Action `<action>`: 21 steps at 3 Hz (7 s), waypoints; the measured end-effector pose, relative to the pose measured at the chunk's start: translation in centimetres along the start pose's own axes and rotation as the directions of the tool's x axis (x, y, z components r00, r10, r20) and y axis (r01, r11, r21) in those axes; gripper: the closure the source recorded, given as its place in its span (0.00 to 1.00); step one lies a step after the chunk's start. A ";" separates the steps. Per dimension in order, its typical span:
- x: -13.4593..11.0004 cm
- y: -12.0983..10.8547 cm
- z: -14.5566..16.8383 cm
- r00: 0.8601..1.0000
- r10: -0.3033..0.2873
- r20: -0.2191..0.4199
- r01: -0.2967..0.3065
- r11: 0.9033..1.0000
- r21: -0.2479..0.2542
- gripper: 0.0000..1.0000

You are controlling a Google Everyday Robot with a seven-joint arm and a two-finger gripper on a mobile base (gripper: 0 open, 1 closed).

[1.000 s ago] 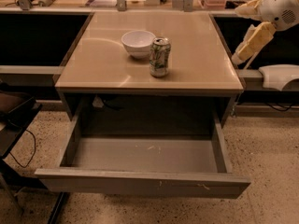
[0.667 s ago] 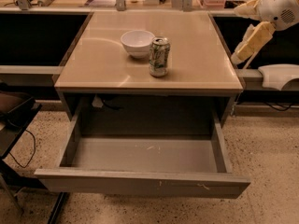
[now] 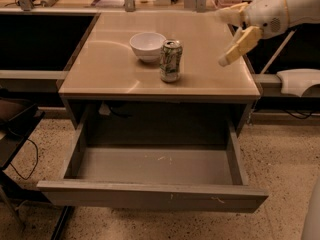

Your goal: Place 7up can into top drawer

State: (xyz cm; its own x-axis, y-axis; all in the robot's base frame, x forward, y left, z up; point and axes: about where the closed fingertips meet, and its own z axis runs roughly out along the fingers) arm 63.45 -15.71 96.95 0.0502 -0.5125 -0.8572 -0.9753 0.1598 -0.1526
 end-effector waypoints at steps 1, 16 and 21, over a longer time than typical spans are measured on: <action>-4.2 0.4 3.8 0.989 -0.031 0.141 0.040 0.997 -0.063 0.00; -14.0 11.2 1.6 0.985 -0.115 0.129 0.077 0.960 0.268 1.00; 7.4 16.9 11.7 0.972 0.204 -0.115 -0.155 0.929 0.335 1.00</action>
Offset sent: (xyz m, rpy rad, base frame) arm 0.0026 0.0491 0.0149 0.1136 -0.0169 0.0862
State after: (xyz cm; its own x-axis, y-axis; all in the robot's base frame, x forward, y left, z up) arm 49.91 -6.90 82.26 -0.1747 -0.5631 -0.8077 -0.8420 0.5106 -0.1738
